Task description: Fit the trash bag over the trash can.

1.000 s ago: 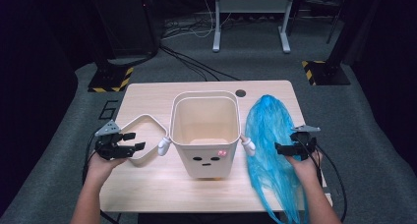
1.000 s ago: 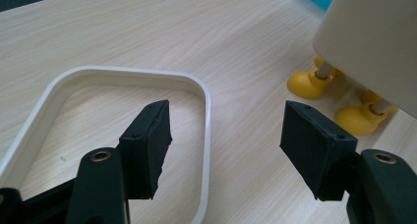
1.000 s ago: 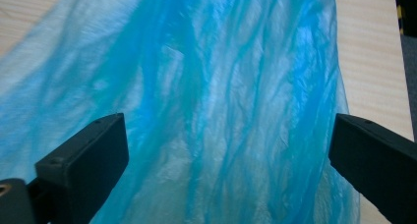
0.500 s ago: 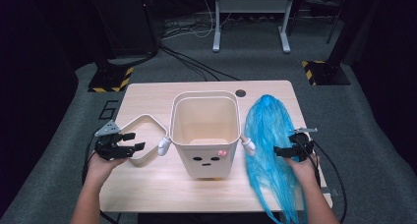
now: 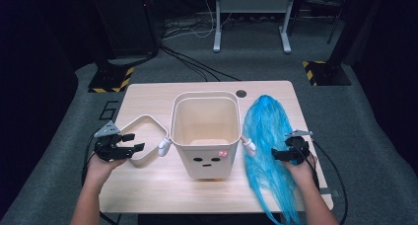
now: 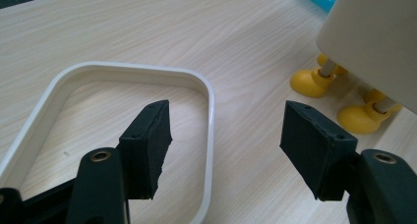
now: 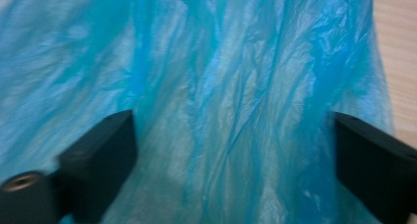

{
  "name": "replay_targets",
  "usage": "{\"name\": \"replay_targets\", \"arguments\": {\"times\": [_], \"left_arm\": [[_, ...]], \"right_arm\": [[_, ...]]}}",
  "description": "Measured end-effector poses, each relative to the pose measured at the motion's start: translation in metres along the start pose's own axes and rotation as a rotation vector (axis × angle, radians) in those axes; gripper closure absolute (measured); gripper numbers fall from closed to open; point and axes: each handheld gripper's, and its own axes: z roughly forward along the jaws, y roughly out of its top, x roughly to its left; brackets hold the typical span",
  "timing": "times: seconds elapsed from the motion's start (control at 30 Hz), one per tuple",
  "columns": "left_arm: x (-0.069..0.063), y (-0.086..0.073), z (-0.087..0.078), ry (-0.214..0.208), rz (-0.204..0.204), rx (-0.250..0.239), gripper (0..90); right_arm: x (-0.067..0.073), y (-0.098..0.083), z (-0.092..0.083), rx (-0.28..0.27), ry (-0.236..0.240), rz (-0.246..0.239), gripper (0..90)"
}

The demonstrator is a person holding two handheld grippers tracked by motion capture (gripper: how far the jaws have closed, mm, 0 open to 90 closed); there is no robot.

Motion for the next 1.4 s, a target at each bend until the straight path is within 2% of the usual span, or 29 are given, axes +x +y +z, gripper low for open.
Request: {"name": "replay_targets", "arguments": {"times": [0.07,0.2,0.5,0.53,0.6,0.83,0.97,1.17,1.4], "left_arm": [[0.000,0.000,0.000,-0.001,-0.004,-0.001,35.5],[0.000,0.000,0.000,-0.001,-0.004,-0.001,35.5],[0.002,-0.001,-0.003,0.005,-0.007,-0.005,35.5],[0.002,-0.001,-0.003,0.005,-0.007,-0.004,35.5],[0.002,-0.002,-0.003,0.006,-0.010,-0.006,35.5],[0.003,-0.002,-0.004,0.010,-0.010,-0.007,35.7],[0.003,-0.002,-0.006,0.011,-0.010,-0.011,35.8],[0.002,-0.002,-0.009,0.014,-0.007,-0.015,36.0],[0.000,0.000,-0.011,0.014,0.000,-0.021,36.1]], "right_arm": [[0.004,-0.001,-0.003,-0.027,0.031,-0.033,28.0],[0.009,-0.002,-0.004,-0.046,0.066,-0.062,44.4],[0.014,-0.001,-0.004,-0.062,0.103,-0.084,75.4],[0.014,-0.001,-0.003,-0.059,0.122,-0.086,83.7],[0.014,-0.001,-0.003,-0.061,0.143,-0.081,87.8],[0.009,0.001,-0.002,-0.053,0.184,-0.051,89.7],[0.009,0.002,-0.003,-0.051,0.184,-0.062,89.8],[0.010,0.007,-0.014,-0.101,0.219,-0.047,89.8],[0.012,0.014,-0.031,-0.161,0.260,-0.057,89.9]]}}
